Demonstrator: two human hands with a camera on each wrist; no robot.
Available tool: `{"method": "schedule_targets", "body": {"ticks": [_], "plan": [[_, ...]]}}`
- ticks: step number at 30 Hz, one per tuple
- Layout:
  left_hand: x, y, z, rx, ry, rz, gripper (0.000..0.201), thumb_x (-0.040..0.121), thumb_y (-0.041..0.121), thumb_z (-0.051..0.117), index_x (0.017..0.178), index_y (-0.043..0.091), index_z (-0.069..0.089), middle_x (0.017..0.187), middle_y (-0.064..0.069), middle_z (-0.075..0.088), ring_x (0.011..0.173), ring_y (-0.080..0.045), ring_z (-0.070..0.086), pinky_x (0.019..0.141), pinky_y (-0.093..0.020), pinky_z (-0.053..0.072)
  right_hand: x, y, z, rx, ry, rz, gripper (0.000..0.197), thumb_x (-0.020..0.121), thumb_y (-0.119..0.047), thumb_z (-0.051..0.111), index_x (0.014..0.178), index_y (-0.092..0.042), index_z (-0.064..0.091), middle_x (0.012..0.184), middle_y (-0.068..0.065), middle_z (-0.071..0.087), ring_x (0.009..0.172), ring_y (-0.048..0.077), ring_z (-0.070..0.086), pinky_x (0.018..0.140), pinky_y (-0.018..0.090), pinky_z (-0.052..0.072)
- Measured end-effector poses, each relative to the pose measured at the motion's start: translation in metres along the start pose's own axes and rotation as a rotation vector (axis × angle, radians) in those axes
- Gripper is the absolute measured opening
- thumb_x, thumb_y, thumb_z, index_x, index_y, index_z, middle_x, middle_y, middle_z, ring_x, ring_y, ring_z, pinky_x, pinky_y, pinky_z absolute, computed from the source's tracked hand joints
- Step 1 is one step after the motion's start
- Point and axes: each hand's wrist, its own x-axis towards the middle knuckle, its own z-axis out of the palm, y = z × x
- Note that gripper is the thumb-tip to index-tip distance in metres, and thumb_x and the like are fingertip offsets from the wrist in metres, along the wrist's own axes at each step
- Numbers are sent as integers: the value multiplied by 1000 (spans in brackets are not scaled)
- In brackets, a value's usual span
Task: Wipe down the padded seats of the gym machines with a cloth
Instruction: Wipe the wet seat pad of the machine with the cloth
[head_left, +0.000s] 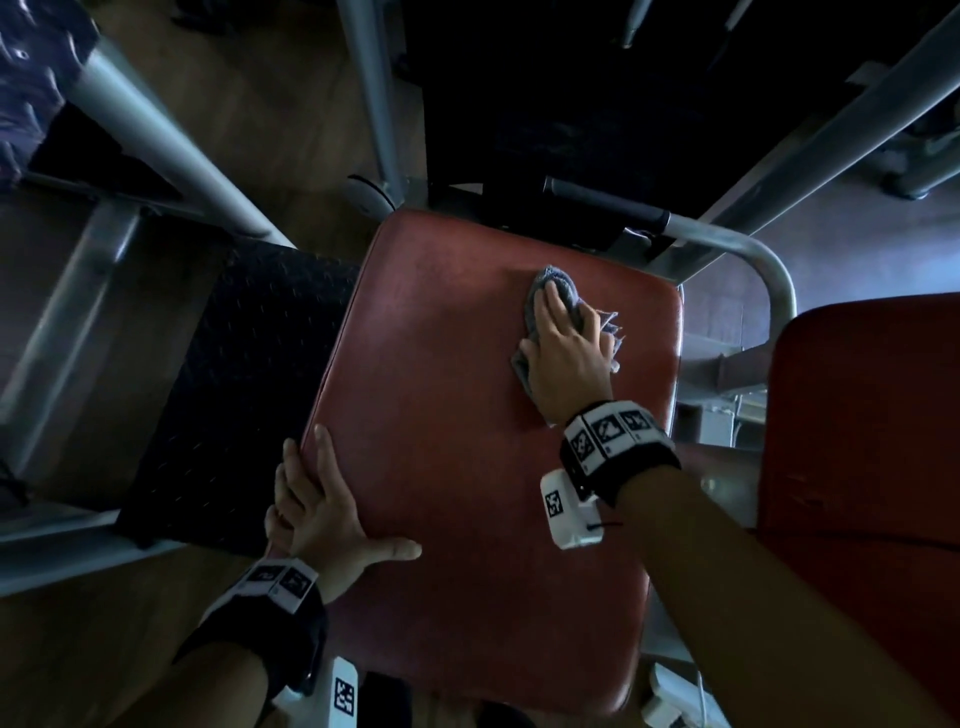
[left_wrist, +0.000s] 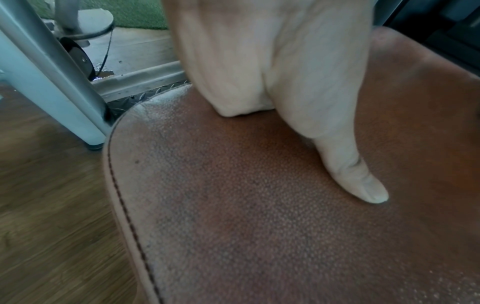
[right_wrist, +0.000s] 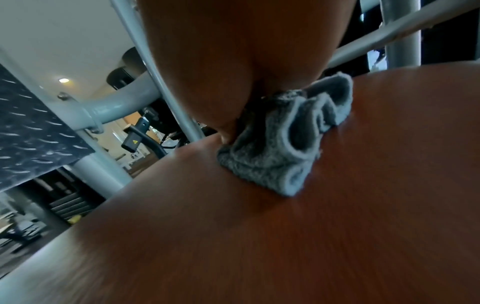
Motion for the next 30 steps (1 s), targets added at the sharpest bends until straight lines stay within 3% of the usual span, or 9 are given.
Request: {"method": "schedule_targets", "body": {"ticks": [4, 7, 9, 12, 17, 21, 24, 27, 30], "plan": [[1, 0, 1, -13, 6, 6, 165, 34, 71, 84, 126, 44, -50, 150, -7, -42, 145, -32, -22, 116, -60, 0, -48, -2, 11, -102, 33, -135, 60, 93, -36, 47, 148, -13, 38, 156, 0, 32, 132, 29, 30, 100, 50, 42], [2, 0, 2, -12, 12, -3, 166, 34, 71, 84, 129, 43, -49, 150, -7, -41, 145, -32, -22, 116, -59, 1, -69, 6, 14, -117, -113, -171, 64, 98, -45, 30, 154, -17, 21, 161, -4, 20, 141, 27, 27, 108, 46, 36], [2, -1, 2, -15, 19, -1, 166, 35, 71, 84, 131, 42, -48, 151, -7, -41, 146, -31, -22, 117, -58, 1, -58, 13, 10, -172, -145, -175, 66, 97, -49, 23, 155, -18, 19, 161, -5, 19, 141, 26, 27, 106, 44, 38], [1, -1, 1, -2, 26, -2, 166, 36, 72, 84, 133, 39, -47, 152, -7, -39, 146, -31, -20, 117, -57, 3, -24, 15, 1, -174, -94, -108, 65, 95, -46, 28, 154, -19, 24, 161, -6, 23, 141, 26, 29, 103, 46, 39], [3, 0, 2, 7, 39, -8, 167, 35, 70, 85, 134, 39, -45, 153, -9, -36, 146, -31, -18, 117, -56, 3, 13, 5, 2, -34, -96, -4, 63, 97, -37, 40, 155, -22, 18, 162, -10, 13, 147, 25, 13, 109, 49, 25], [2, 0, 2, 9, 36, -12, 168, 34, 70, 86, 135, 39, -45, 154, -9, -35, 147, -32, -17, 117, -57, 4, -23, -7, 13, -147, -153, -164, 62, 93, -40, 24, 150, -16, 34, 159, -5, 24, 144, 27, 26, 103, 48, 36], [3, 1, 2, 4, 25, -11, 167, 33, 70, 86, 135, 41, -44, 153, -8, -36, 146, -31, -18, 117, -58, 3, -58, -11, 18, -133, -158, -245, 61, 96, -38, 25, 153, -14, 24, 161, -1, 21, 144, 28, 26, 102, 46, 39], [4, 0, 3, -5, 22, -10, 167, 33, 68, 87, 135, 42, -43, 153, -8, -36, 146, -30, -19, 116, -59, 2, -52, 1, 18, -201, -145, -342, 59, 100, -41, 26, 154, -17, 23, 163, -1, 13, 147, 27, 19, 107, 46, 34], [5, -1, 4, 7, 27, -13, 168, 33, 68, 87, 137, 40, -42, 153, -9, -36, 146, -32, -17, 116, -59, 4, -28, 7, 10, -207, -127, -278, 62, 99, -46, 31, 154, -20, 21, 163, -5, 11, 147, 23, 19, 107, 45, 33]]}}
